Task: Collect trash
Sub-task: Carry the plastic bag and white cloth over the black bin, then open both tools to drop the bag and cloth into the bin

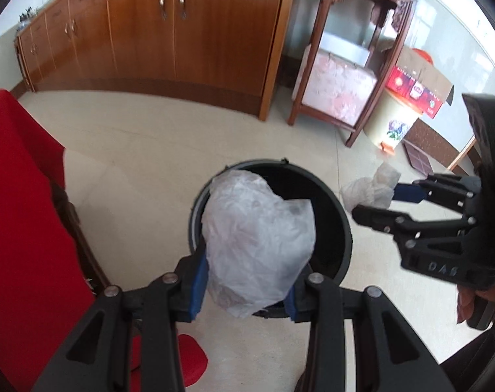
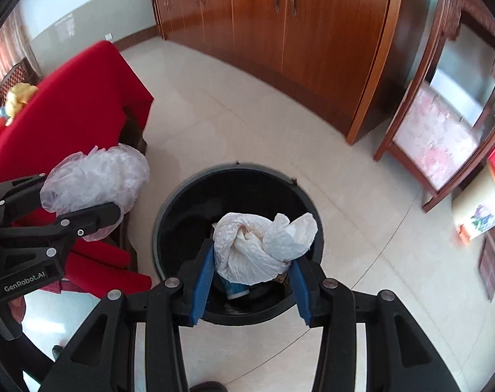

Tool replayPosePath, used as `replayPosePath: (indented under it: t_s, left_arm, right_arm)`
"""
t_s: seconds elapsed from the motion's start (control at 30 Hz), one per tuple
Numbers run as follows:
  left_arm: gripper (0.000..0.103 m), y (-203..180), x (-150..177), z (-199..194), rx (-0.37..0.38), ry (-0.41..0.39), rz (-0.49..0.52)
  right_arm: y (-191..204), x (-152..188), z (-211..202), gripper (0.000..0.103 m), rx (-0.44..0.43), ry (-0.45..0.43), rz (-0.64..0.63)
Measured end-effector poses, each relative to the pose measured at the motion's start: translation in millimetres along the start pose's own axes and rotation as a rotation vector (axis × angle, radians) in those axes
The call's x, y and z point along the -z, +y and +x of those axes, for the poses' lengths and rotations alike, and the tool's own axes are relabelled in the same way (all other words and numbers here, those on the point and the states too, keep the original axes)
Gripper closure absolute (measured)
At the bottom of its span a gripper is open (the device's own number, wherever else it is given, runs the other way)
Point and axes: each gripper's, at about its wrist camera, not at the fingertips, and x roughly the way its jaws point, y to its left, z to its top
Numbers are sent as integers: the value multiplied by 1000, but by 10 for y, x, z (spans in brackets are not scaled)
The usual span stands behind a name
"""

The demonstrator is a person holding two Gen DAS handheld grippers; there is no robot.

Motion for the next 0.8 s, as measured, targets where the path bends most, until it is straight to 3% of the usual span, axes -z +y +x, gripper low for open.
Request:
replayPosePath:
  t_s: [0.17,0.2,0.23,0.27,0.3,0.33,0.37,0.6,0.8]
  left_arm:
    - [61,22,39,274,30,64,-51]
    - [57,39,41,302,35,70,-64]
    - [42,48,48,341,38,75,-74]
    - [25,55,70,345,2,62,-75]
    - [19,70,77,330,-20,50,-76]
    - [14,83,98,301,-34,40,-77]
    - [11,99,111,288,-37,41,-76]
    - [9,116,141,131,-120,25,-68]
    - [4,95,104,-177,-198,-23,-62]
  right_arm:
    - [-5,35,429,57,-13,86,-34]
    - [-1,29,480,56,-8,93,-44]
    - [-17,17,550,55,-14,101,-46]
    - [-54,8,664,46,-10,126,-46]
    - [-77,16,748,19,10,148,-44]
    - [-160,42,854,5,45,172,-25]
    - [-238,65,883,2,57,169,-4]
    - [-699,152,731,0,125,164,202]
    - [-607,120,371,0,150,86,227]
